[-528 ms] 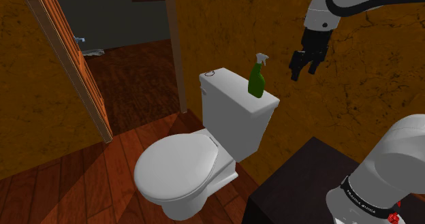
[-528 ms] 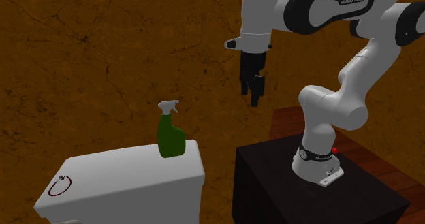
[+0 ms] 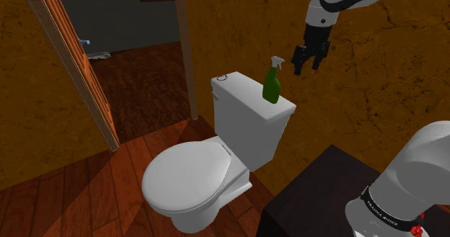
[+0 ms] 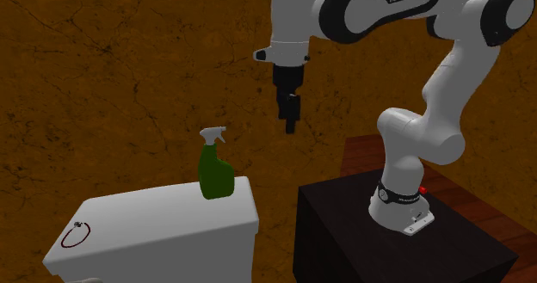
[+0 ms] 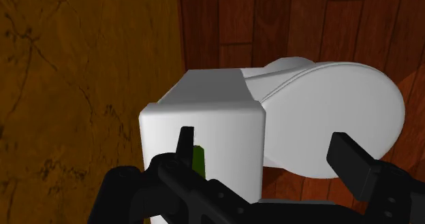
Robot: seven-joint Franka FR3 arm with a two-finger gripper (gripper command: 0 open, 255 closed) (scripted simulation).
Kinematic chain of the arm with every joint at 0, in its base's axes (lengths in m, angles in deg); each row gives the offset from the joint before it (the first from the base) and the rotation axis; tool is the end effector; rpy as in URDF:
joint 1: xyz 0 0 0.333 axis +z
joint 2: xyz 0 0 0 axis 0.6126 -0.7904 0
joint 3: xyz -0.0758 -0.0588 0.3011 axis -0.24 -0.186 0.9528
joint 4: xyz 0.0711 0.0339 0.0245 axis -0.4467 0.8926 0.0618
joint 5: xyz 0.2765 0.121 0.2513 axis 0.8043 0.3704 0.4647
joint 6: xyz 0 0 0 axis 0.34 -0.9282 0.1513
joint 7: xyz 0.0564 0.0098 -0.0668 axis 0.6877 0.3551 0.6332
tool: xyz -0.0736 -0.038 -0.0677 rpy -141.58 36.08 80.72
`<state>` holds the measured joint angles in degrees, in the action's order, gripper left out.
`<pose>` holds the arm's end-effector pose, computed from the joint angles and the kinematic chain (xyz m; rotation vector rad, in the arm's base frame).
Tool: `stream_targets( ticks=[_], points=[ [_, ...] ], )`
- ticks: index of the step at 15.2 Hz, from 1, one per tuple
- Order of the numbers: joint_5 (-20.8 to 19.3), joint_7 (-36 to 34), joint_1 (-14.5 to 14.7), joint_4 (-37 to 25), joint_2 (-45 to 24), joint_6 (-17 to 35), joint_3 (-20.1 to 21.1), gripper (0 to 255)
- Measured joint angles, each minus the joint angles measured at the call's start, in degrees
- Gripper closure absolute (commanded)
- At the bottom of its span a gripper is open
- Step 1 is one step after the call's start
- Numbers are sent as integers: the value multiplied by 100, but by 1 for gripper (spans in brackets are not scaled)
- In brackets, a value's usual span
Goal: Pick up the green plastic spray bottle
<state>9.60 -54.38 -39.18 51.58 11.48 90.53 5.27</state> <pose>0.3948 -0.0667 0.5419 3.1149 -0.2398 0.0040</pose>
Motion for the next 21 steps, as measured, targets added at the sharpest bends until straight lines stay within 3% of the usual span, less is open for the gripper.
stream_targets(
  ticks=[5, 16, 21],
  points=[
    [86, 190, -11, -941, -1158, 265, -195, 0],
    [562, 674, -182, -3688, -3629, 47, -507, 0],
    [619, 709, -206, -3677, -3871, 304, -512, 0]
  ],
)
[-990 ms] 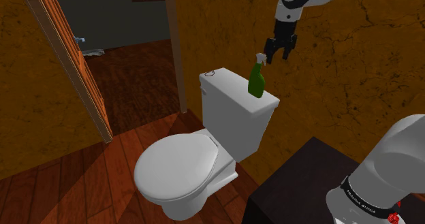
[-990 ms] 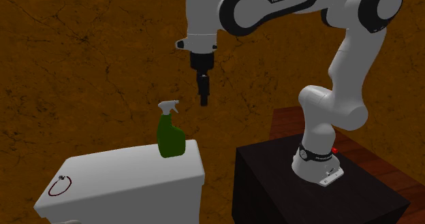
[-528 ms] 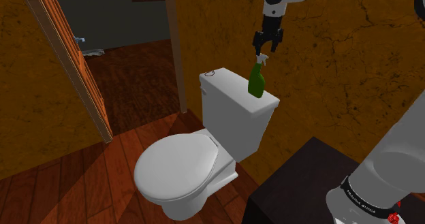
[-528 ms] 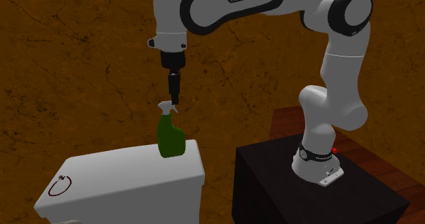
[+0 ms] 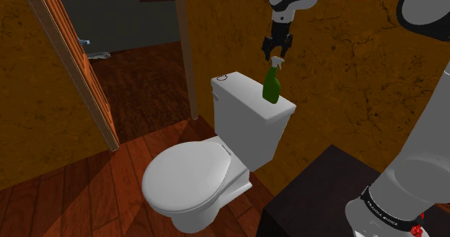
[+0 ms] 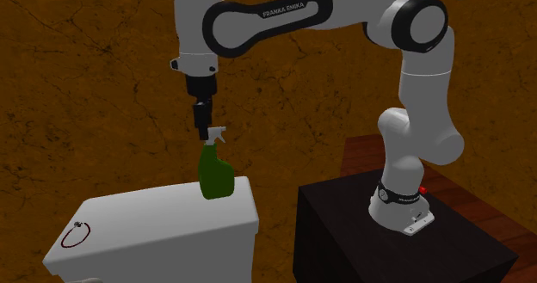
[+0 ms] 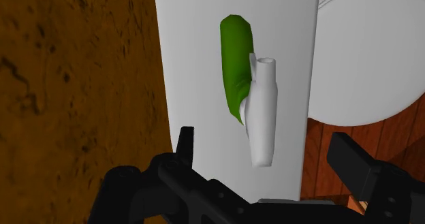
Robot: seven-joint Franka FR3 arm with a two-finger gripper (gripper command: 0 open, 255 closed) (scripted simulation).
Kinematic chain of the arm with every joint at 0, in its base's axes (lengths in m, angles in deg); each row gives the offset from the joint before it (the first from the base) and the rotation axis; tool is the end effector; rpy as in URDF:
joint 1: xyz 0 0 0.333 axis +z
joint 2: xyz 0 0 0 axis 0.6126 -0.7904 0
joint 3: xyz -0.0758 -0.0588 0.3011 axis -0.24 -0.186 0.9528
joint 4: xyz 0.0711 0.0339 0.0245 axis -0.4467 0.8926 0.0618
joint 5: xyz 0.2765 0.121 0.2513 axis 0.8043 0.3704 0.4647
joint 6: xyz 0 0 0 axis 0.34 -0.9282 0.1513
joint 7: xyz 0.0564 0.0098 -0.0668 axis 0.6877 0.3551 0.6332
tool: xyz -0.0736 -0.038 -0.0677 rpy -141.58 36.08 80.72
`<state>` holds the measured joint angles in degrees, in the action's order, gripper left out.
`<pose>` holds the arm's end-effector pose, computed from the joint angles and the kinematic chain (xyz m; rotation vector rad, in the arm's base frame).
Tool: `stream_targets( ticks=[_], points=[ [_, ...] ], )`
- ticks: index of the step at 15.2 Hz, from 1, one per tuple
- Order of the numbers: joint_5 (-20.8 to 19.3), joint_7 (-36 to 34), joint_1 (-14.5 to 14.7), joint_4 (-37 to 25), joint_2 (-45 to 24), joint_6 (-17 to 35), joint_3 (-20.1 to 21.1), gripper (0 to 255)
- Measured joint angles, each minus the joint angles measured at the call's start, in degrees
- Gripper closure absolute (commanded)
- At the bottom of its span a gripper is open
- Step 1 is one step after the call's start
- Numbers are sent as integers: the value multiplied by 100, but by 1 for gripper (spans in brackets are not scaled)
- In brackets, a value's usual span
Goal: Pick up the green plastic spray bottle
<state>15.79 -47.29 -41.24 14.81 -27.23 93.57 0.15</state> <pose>0.5979 -0.1498 0.5155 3.1220 -0.2981 0.0435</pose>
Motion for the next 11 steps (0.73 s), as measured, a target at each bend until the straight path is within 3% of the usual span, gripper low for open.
stream_targets(
  ticks=[3, 4, 11],
  points=[
    [6, 8, -1, 174, -20, 195, 1, 0],
    [7, 9, -1, 200, -27, 227, 1, 255],
    [12, 15, -3, 220, -36, 265, 0, 255]
  ],
)
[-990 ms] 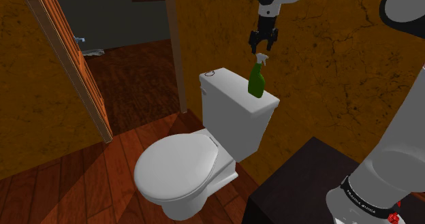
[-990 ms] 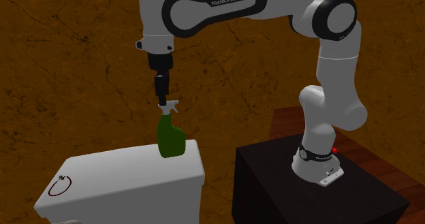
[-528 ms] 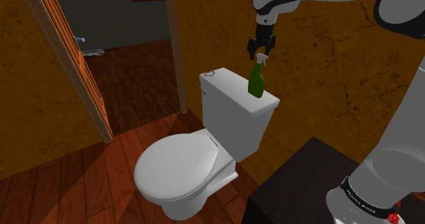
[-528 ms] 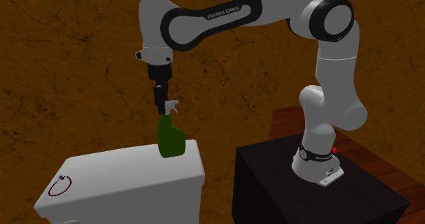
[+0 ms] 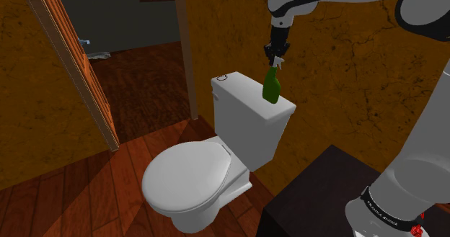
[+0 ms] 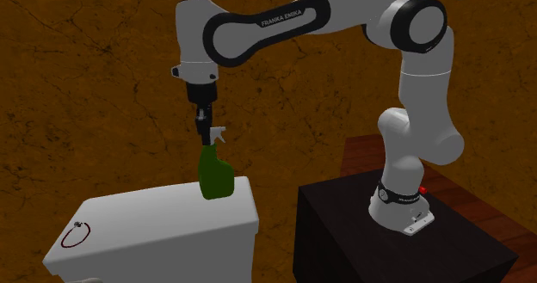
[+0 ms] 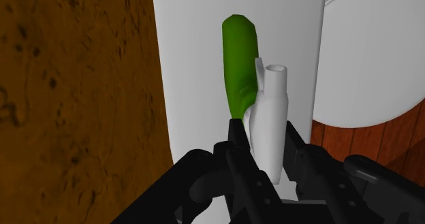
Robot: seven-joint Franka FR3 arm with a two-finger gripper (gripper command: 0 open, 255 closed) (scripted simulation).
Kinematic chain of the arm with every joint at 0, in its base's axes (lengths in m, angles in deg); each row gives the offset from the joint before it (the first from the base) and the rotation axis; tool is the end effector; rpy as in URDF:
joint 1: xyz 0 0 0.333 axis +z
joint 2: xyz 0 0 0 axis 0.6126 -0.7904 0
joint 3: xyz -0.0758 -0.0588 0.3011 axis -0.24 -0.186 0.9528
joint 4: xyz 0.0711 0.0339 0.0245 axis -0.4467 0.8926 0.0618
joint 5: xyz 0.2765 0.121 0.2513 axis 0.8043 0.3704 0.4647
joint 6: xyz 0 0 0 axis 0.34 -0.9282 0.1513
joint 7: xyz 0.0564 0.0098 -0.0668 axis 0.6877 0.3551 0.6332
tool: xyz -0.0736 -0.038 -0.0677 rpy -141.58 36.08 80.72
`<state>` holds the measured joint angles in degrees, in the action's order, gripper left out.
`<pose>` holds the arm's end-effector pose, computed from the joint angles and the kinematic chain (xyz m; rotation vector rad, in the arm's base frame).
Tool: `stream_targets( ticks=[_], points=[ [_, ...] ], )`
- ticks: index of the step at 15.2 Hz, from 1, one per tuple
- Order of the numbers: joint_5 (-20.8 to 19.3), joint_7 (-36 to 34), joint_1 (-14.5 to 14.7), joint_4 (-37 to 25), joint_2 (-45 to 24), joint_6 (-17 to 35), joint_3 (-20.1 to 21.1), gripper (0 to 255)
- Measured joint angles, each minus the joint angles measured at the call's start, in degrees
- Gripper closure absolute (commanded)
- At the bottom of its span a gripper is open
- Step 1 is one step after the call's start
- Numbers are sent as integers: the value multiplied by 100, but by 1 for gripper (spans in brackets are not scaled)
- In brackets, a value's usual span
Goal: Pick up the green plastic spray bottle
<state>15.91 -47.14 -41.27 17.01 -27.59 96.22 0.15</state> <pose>0.5988 -0.1507 0.4974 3.1220 -0.2977 0.0462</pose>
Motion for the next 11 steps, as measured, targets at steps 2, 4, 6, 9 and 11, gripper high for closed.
stream_targets(
  ticks=[2, 4, 6, 9, 11],
  points=[
    [0, 0, 0, -1, -1, -1, 0, 255],
    [-3, -3, 0, -27, 5, -40, -1, 255],
    [-7, -10, 2, -138, 24, -167, 0, 255],
    [-12, -5, -5, -337, 39, -383, -6, 255],
    [-17, -20, 1, -471, 54, -529, -3, 255]
  ],
)
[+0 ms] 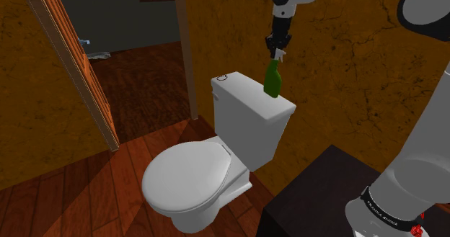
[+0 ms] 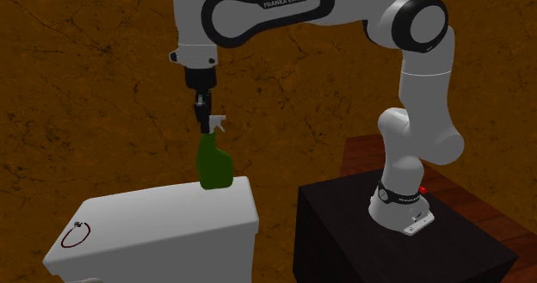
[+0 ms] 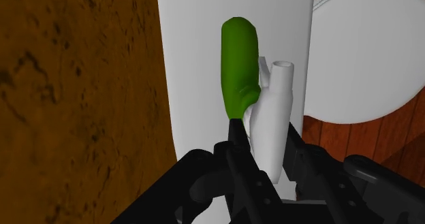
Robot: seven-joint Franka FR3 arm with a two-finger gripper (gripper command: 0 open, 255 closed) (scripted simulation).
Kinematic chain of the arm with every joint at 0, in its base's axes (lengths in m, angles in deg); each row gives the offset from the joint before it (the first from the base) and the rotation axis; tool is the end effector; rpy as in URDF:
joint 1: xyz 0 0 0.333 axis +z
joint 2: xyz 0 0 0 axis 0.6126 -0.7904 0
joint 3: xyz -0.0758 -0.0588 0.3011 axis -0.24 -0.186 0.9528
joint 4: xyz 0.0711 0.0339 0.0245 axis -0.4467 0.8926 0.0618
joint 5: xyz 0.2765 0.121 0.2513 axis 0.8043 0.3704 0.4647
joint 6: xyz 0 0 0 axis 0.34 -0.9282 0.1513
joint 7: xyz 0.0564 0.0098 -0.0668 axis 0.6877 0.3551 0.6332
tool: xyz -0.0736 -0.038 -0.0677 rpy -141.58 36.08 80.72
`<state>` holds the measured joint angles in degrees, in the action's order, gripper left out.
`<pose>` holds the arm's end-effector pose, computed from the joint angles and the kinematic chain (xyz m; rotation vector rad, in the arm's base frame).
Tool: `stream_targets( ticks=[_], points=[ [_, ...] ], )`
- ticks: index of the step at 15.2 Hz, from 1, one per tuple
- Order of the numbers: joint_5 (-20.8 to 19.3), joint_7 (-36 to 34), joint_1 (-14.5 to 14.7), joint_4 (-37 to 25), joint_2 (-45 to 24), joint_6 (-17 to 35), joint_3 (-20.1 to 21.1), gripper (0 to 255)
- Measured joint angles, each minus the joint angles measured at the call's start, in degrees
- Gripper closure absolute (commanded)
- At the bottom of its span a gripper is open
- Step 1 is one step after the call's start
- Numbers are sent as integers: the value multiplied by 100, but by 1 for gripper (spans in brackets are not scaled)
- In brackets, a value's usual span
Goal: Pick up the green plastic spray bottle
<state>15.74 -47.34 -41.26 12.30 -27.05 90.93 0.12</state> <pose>0.5972 -0.1496 0.5344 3.1219 -0.2983 0.0447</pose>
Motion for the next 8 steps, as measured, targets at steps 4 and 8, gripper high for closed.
stream_targets(
  ticks=[4, 8],
  points=[
    [6, 12, -14, -329, -30, -300, -8, 255],
    [16, 6, -20, -691, -88, -604, -8, 255]
  ],
)
